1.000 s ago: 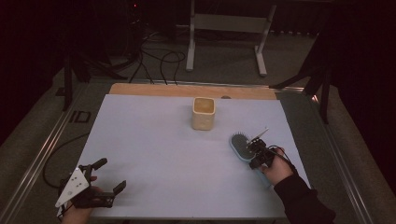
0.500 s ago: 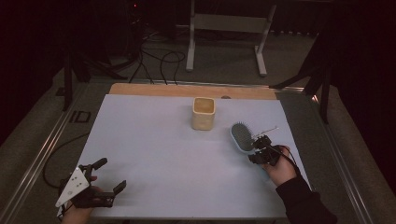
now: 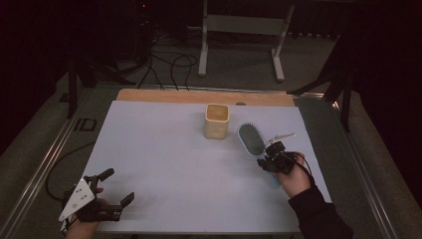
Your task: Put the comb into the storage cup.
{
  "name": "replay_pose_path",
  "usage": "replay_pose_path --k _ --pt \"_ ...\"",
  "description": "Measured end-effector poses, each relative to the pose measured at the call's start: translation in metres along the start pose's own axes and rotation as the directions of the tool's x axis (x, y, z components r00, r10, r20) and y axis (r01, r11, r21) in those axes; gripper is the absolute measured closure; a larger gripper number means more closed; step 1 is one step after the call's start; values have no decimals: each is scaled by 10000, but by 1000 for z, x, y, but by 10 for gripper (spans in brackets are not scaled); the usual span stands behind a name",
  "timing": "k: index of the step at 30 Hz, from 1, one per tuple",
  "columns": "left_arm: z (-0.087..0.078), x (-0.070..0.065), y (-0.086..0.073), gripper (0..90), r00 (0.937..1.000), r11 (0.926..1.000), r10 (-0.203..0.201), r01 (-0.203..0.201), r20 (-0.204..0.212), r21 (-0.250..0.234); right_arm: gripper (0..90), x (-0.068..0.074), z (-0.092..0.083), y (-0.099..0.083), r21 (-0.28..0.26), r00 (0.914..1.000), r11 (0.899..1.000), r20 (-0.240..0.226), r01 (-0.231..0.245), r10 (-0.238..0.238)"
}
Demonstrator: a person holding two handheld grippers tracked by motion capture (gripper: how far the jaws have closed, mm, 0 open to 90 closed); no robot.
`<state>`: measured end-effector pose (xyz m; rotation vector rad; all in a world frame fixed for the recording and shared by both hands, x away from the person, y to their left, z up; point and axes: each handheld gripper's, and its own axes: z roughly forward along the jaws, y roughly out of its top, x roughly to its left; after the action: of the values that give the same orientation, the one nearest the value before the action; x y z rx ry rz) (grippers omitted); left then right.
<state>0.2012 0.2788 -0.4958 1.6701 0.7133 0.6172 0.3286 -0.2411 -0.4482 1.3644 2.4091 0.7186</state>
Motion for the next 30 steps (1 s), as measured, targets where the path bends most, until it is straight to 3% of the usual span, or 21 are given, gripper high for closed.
replay_pose_path --k 9,17,23,30 --pt "0 0 0 0 10000 10000 22 -22 9 22 707 6 -6 12 -837 9999 9964 -61 154 -159" --pt "0 0 0 0 10000 10000 32 -32 24 25 708 11 -12 19 -1680 9997 9858 -238 60 -102" --pt "1 0 0 0 10000 10000 47 -48 30 57 707 16 -16 25 -2234 9992 9747 -397 12 -103" --pt "1 0 0 0 10000 10000 49 -49 19 45 707 20 -21 34 -2972 9987 9548 -500 -40 -114"
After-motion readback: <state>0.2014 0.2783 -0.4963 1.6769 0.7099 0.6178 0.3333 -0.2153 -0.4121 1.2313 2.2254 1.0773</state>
